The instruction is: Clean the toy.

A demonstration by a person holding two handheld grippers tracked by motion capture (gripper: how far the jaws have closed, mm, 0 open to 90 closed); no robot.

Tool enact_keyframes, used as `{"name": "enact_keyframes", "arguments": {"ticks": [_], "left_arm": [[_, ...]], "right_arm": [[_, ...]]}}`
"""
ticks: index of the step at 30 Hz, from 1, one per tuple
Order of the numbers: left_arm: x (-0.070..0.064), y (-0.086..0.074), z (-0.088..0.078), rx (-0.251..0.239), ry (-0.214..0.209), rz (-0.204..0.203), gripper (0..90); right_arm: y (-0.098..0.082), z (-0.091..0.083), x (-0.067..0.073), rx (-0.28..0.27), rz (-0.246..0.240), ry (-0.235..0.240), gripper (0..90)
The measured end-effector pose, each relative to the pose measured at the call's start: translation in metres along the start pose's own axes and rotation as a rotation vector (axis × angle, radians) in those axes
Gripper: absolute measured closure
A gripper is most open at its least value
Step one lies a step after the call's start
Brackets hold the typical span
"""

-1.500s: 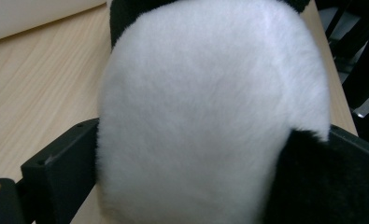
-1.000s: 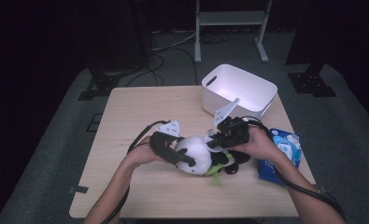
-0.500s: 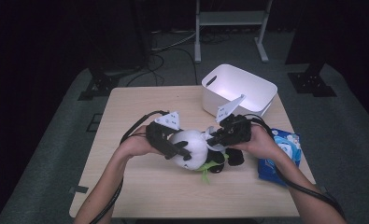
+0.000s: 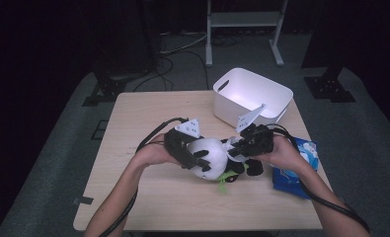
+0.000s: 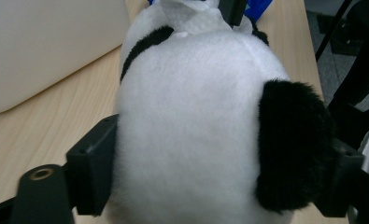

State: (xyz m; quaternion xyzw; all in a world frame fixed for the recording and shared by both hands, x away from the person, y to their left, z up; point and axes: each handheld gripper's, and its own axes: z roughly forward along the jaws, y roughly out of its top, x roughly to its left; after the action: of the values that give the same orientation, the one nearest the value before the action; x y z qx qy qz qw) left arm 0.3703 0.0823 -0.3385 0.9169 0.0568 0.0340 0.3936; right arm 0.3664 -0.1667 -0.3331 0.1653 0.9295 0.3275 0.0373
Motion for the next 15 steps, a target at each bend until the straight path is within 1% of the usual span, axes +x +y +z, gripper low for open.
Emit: {"name": "enact_keyframes", "arguments": {"ticks": [2, 5, 10, 11, 13, 15], "left_arm": [[-0.001, -0.001, 0.001, -0.016, -0.001, -0.001, 12.7], [-0.001, -0.002, 0.0, -0.029, -0.004, -0.006, 10.1], [-0.002, -0.002, -0.003, -0.063, -0.008, -0.002, 9.7], [-0.002, -0.001, -0.004, -0.072, -0.009, -0.004, 9.7], [-0.002, -0.002, -0.006, -0.076, 0.001, 0.001, 9.4], [-0.001, -0.003, -0.009, -0.082, 0.012, -0.004, 8.9]], "right_arm": [[-0.003, -0.001, -0.001, -0.004, 0.013, 0.003, 79.8], [-0.007, -0.002, -0.003, 0.0, 0.015, -0.004, 79.9], [-0.012, -0.004, -0.005, 0.008, 0.028, -0.013, 80.1], [-0.013, -0.004, -0.006, 0.011, 0.03, -0.021, 80.1], [-0.014, -0.005, -0.008, 0.01, 0.037, -0.032, 80.1], [-0.016, -0.006, -0.009, 0.011, 0.043, -0.04, 80.1]]}}
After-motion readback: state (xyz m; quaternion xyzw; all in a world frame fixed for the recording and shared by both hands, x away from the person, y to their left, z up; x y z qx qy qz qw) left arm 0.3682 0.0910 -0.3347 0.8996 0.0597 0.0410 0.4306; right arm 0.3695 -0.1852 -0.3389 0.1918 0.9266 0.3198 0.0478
